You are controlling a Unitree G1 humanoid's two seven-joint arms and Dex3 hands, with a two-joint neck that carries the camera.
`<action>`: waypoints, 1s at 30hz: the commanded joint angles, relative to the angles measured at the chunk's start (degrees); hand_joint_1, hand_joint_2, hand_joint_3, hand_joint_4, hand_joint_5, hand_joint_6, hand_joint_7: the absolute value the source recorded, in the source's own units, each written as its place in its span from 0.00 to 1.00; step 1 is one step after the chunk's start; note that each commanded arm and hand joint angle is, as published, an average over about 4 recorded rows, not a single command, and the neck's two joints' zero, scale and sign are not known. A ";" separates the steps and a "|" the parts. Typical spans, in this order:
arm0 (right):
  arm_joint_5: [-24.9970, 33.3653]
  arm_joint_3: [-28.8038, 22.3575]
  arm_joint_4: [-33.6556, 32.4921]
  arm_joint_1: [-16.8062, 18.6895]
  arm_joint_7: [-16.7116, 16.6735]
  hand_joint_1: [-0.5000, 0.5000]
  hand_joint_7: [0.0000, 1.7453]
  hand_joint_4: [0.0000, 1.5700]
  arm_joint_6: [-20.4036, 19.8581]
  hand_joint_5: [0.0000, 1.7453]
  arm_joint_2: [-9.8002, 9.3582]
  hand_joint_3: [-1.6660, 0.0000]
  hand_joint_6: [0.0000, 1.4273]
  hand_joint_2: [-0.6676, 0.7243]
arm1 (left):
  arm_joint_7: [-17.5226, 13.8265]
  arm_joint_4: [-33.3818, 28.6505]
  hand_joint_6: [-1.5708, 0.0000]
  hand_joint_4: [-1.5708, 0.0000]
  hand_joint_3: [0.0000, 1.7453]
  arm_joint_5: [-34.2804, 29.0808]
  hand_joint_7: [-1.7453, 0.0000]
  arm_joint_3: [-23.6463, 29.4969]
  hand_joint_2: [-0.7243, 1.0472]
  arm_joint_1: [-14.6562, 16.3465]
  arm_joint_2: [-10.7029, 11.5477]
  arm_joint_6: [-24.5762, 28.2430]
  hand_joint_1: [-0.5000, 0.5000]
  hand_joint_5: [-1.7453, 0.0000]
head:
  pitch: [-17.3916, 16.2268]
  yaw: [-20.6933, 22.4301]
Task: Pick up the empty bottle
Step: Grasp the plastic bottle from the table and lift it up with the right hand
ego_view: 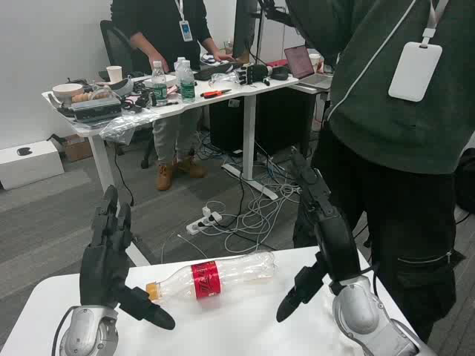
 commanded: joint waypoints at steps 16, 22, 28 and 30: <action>14.81 -20.10 4.04 -12.83 9.27 0.08 0.00 0.00 -5.83 0.00 0.26 1.00 0.00 1.00 | 15.44 -27.26 1.00 1.00 0.00 8.53 1.00 10.30 0.00 -1.09 2.20 -1.92 0.00 1.00 | -8.01 -2.11; 14.90 -19.45 3.75 -12.76 9.29 0.08 0.00 0.00 -5.81 0.00 0.46 1.00 0.00 1.00 | 15.42 -28.95 1.00 1.00 0.00 8.46 1.00 10.48 0.00 0.14 2.24 -1.77 0.00 1.00 | -7.69 -1.77; 14.88 -19.01 3.71 -12.30 9.67 0.11 0.00 0.00 -5.00 0.00 0.57 1.00 0.00 1.00 | 14.67 -30.40 1.00 1.00 0.00 8.03 1.00 10.76 0.00 1.44 3.14 0.12 0.00 1.00 | -7.59 -2.08; 14.81 -18.81 3.60 -12.13 10.30 0.12 0.00 0.00 -4.18 0.00 0.42 1.00 0.00 1.00 | 13.86 -30.91 1.00 1.00 0.00 7.61 1.00 10.81 0.00 1.86 3.67 1.57 0.00 1.00 | -7.67 -2.25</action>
